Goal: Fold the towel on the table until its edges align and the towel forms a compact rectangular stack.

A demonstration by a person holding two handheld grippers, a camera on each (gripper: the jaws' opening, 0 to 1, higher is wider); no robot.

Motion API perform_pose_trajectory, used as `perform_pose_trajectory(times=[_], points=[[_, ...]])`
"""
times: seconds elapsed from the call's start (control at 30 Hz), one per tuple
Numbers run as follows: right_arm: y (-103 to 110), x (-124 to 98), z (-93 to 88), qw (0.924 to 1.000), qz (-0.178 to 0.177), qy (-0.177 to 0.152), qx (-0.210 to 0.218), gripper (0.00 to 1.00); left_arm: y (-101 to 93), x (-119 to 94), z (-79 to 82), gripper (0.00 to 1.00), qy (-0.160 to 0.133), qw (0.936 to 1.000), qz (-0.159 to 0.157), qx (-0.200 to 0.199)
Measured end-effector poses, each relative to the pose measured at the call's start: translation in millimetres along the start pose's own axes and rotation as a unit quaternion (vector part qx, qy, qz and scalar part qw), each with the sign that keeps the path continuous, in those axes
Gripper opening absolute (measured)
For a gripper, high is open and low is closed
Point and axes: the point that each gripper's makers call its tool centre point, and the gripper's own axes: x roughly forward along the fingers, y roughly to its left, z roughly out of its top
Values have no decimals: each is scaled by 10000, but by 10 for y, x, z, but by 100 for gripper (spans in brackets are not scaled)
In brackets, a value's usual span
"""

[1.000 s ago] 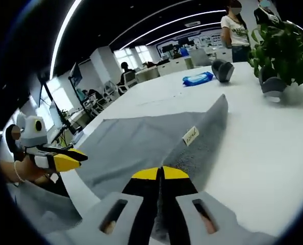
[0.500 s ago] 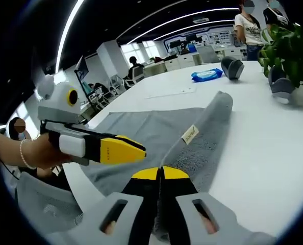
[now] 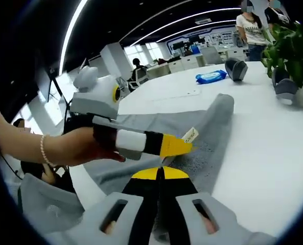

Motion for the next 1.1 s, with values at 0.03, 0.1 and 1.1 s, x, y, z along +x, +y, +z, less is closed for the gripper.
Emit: perform_pose_trajectory(times=[0.03,0.1,1.1], points=[[17,3,4,10000,21,0,-14,0,14,23,13,22,10,10000,5,10],[49,13,4,10000,66,13,-67,0,64,86,45,21,21,10000,34,2],[497,13,55,9962,858,-36,-135,0,326,-96,380,5,-363,9975,505,343]])
